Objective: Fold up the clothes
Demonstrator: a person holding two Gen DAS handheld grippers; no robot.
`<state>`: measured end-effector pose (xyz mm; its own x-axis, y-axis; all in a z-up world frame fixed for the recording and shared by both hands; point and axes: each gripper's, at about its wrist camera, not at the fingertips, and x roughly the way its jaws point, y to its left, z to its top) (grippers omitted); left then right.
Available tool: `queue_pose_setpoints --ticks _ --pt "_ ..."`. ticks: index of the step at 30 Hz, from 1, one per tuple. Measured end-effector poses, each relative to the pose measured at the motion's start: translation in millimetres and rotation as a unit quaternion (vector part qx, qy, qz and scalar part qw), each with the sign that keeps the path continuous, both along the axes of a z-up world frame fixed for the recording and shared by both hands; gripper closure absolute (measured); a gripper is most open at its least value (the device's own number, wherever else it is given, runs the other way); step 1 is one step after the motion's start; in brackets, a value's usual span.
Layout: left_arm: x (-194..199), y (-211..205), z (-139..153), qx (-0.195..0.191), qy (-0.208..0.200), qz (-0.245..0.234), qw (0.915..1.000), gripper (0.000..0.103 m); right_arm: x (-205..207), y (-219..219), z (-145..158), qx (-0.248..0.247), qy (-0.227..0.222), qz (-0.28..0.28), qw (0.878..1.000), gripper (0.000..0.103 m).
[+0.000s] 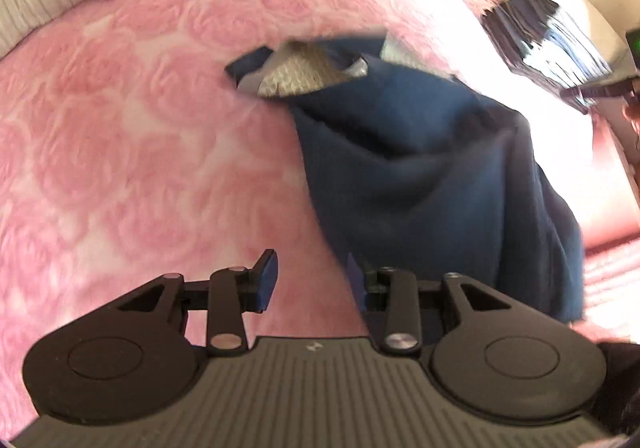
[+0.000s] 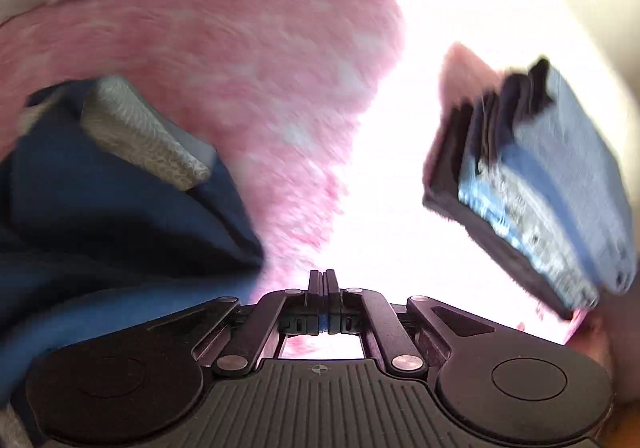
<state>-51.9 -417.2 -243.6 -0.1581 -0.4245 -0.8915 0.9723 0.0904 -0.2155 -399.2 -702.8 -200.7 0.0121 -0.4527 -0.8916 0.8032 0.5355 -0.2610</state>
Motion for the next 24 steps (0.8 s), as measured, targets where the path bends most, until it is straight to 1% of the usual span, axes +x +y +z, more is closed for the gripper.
queue_pose_setpoints --ticks 2,4,6,7,8,9,10,12,13,14,15,16,17,20,21,22,23,24 --pt "-1 -20 -4 0.003 -0.010 0.013 0.9999 0.066 0 -15 -6 0.007 -0.007 0.007 1.000 0.102" --pt "-2 -39 -9 0.007 -0.019 0.032 0.9993 0.065 19 -20 1 0.013 -0.046 0.048 0.998 0.102" --pt "-2 -57 -18 0.013 -0.013 0.050 0.9986 0.065 39 -26 8 0.020 -0.085 0.088 0.992 0.101" --pt "-3 -64 -24 0.019 -0.009 0.056 0.9982 0.064 52 -29 8 0.032 -0.110 0.105 0.988 0.100" --pt "-3 -72 -30 0.025 -0.004 0.062 0.9978 0.063 65 -32 8 0.045 -0.135 0.122 0.982 0.085" --pt "-4 -79 -36 0.030 0.000 0.068 0.9972 0.063 80 -35 1 0.059 -0.153 0.131 0.978 0.052" --pt "-5 -86 -42 0.036 0.005 0.073 0.9967 0.063 95 -38 -6 0.072 -0.171 0.141 0.973 0.035" --pt "-15 -92 -58 0.050 0.016 0.071 0.9961 0.065 128 -45 -24 0.107 -0.205 0.151 0.961 0.035" --pt "-21 -93 -64 0.057 0.020 0.067 0.9959 0.070 146 -49 -34 0.129 -0.220 0.152 0.955 0.035" --pt "-29 -90 -67 0.061 0.019 0.056 0.9964 0.079 163 -53 -44 0.151 -0.235 0.153 0.948 0.035" --pt "-38 -88 -71 0.066 0.018 0.045 0.9967 0.087 182 -58 -57 0.171 -0.241 0.148 0.944 0.035" --pt "-46 -86 -74 0.070 0.017 0.034 0.9968 0.101 200 -63 -70 0.191 -0.246 0.143 0.939 0.035" --pt "-55 -84 -77 0.073 0.015 0.024 0.9969 0.103 212 -70 -83 0.208 -0.254 0.136 0.935 0.035" --pt "-70 -72 -69 0.058 0.008 0.008 0.9983 0.103 247 -89 -119 0.263 -0.275 0.090 0.920 0.036" --pt "-70 -68 -65 0.054 0.011 0.008 0.9985 0.103 252 -95 -128 0.279 -0.275 0.070 0.917 0.060" --pt "-69 -66 -61 0.050 0.017 0.009 0.9985 0.103 252 -101 -126 0.279 -0.268 0.068 0.919 0.094" --pt "-66 -64 -56 0.046 0.023 0.011 0.9986 0.103 252 -106 -124 0.279 -0.262 0.066 0.922 0.094" --pt "-63 -63 -50 0.040 0.025 0.013 0.9988 0.103 247 -109 -108 0.253 -0.262 0.089 0.927 0.099"
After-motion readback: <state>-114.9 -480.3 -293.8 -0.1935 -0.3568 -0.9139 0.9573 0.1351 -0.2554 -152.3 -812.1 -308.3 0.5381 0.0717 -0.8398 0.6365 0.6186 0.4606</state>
